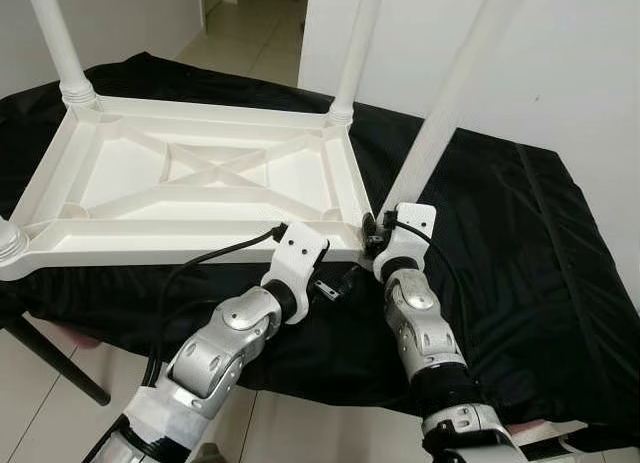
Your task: Building children table
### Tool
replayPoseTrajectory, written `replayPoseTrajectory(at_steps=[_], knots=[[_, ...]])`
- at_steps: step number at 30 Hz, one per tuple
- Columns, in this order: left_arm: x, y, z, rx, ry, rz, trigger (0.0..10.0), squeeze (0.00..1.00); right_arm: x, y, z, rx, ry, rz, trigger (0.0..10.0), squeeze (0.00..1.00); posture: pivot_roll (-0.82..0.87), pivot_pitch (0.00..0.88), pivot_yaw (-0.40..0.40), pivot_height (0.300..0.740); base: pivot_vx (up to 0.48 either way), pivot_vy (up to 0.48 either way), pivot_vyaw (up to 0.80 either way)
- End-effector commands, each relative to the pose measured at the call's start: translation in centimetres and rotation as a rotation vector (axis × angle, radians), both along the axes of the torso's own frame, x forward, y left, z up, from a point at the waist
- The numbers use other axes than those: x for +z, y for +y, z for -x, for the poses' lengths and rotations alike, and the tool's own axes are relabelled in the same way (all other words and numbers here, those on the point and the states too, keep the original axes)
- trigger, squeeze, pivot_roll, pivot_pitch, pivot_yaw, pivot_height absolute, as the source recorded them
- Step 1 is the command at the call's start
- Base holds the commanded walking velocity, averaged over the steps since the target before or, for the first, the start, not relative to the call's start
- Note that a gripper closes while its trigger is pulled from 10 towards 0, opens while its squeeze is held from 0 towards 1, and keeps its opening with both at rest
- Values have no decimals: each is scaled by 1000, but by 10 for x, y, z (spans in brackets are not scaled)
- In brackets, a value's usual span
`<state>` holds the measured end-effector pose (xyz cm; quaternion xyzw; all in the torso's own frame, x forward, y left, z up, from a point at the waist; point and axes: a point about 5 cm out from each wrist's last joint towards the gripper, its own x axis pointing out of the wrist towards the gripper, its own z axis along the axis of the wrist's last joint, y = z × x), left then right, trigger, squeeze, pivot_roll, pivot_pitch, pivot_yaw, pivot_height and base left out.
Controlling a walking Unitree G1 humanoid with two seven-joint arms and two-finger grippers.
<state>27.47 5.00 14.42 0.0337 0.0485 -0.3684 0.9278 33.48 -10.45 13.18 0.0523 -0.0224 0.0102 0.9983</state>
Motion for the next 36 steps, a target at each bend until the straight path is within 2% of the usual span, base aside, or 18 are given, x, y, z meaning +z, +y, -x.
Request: replayPoseTrajectory(at_steps=[1,5,9,10,11,14,17,20,27,28,29,31,32,36], knots=[[-2,-1,4,-14,5,-12,10000,0,0,-5,2,-9,7,3,10000,1000,172,46,-132,740,0,0,0],[-3,0,5,-3,-1,-18,10000,0,1,-8,3,28,-5,0,10000,1000,177,41,-136,740,0,0,0],[-3,0,7,4,-2,-17,10000,0,3,-19,4,124,-18,24,10000,1000,179,34,-135,740,0,0,0],[-2,-1,7,3,-4,-16,10000,0,3,-24,4,187,-25,43,10000,0,178,32,-132,740,0,0,0],[-2,-1,7,3,-4,-16,10000,0,3,-24,4,187,-25,43,10000,0,178,32,-132,740,0,0,0],[-1,-3,8,-3,-11,-12,10000,0,4,-39,4,374,-46,93,10000,0,175,23,-121,740,0,0,0],[0,-5,8,-5,-15,-9,10000,0,4,-44,4,422,-48,116,10000,0,174,21,-119,740,0,0,0],[2,-9,9,-24,-26,-11,10000,0,0,-51,2,593,-22,166,10000,0,174,15,-108,740,0,0,0],[4,-9,9,-32,-31,-11,10000,0,1,-51,-6,692,-19,184,10000,0,182,7,-99,740,0,0,0],[4,-9,10,-38,-31,-12,10000,0,2,-50,-9,701,-19,185,7686,0,185,6,-98,740,0,0,0],[4,-9,11,-45,-29,-13,10000,0,3,-49,-10,709,-20,188,6314,0,187,6,-99,740,0,0,0],[4,-9,11,-45,-29,-13,10000,0,3,-49,-10,709,-20,188,6314,0,187,6,-99,740,0,0,0],[3,-10,12,-50,-26,-15,10000,0,3,-49,-12,726,-18,189,0,0,190,3,-98,740,0,0,0],[2,-10,16,-68,-17,-14,10000,0,0,-47,-13,763,-7,204,0,0,196,4,-100,740,0,0,0]])
